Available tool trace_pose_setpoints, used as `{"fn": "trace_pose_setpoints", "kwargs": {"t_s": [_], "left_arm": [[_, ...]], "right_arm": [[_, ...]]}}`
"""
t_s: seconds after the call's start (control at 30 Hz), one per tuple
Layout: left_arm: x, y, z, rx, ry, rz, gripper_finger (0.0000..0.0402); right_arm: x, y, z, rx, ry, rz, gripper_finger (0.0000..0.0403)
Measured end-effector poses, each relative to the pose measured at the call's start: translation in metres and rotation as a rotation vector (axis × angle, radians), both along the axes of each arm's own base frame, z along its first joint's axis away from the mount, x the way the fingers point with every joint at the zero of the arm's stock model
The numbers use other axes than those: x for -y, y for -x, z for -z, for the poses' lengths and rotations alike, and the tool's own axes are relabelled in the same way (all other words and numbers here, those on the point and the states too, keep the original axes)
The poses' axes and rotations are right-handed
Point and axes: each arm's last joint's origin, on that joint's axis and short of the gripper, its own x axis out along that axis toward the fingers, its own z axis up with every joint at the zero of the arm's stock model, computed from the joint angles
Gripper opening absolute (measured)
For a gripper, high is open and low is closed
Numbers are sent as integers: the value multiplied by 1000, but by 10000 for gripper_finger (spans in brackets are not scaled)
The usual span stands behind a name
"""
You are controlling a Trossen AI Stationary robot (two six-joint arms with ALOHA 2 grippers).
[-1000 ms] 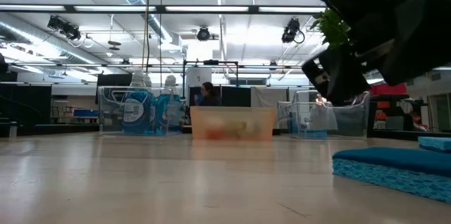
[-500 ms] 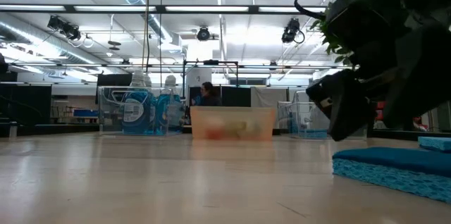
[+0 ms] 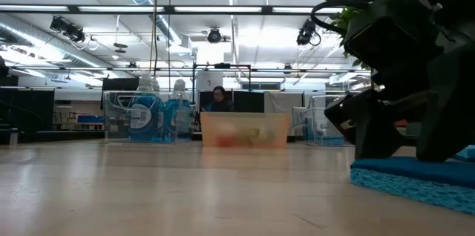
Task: Pick & Place Kitchen Sink Supplies
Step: Put the blue sponge into the right transparent bin
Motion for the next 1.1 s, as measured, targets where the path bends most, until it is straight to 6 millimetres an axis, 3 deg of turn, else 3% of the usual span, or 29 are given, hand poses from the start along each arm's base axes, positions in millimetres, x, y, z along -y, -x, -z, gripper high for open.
{"fn": "trace_pose_setpoints", "kwargs": {"t_s": [0.17,0.53,0.83,1.1], "left_arm": [[0,0,0,0,0,0,23],[0,0,0,0,0,0,23],[0,0,0,0,0,0,23],[0,0,0,0,0,0,23]], "right_arm": [[0,0,0,-4,-5,-8,175],[-1,0,0,-3,-13,-20,13],[-3,-4,-4,17,-51,-14,3],[-11,-30,-32,124,-57,42,1]]}}
